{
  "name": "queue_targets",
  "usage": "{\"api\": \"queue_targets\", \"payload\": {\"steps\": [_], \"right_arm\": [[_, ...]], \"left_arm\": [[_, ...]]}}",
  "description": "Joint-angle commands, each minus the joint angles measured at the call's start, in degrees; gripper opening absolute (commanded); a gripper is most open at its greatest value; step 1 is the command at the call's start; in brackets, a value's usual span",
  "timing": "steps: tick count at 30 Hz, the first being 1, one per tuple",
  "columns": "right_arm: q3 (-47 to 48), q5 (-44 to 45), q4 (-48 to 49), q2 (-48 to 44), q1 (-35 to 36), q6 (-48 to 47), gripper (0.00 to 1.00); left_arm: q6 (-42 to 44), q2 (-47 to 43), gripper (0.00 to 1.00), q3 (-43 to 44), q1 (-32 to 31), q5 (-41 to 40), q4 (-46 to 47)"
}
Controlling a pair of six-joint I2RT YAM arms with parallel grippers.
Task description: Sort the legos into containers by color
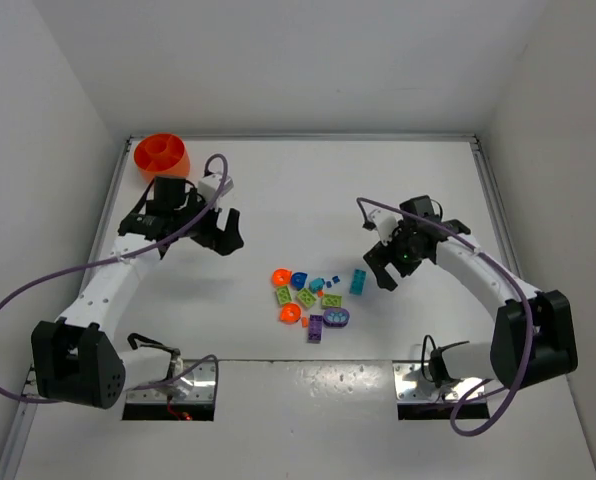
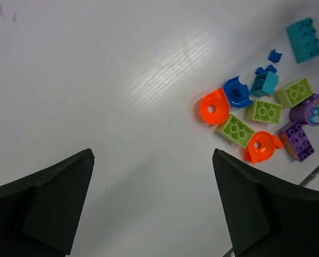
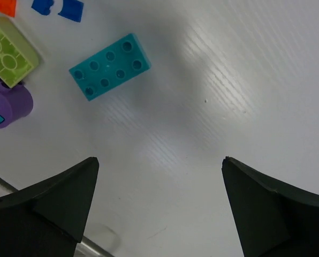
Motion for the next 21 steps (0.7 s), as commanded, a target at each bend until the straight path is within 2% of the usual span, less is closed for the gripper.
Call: {"api": "queue_targets", "payload": {"steps": [1,5,10,16,21], "right_arm": [[-1.1,-5.1,3.0,-2.6,0.4,-12.8,0.99],[-0.6,-8.9,2.4,-2.5,1.6,-31.9,0.99],[5.1,-10.8,-1.8,3.7,4.2,-45.3,0.99],[5.3,-7.9,-3.5,7.5,7.6,-63.9,0.99],[1.1,-5.5,-3.5,9.5,8.9,-80.6,0.99]], "left_arm": [[2.6,0.7,1.00,0.8,0.6,7.5,-1.1],[5.3,3.9,1.00,3.4,0.6,11.0,-4.6],[6.5,6.3,1.00,4.7,0.6,13.9,-5.9],[7.6,7.4,1.00,5.3,0.6,14.9,-6.5],[7.6,9.2,1.00,5.8,0.6,15.4,-6.5]]}}
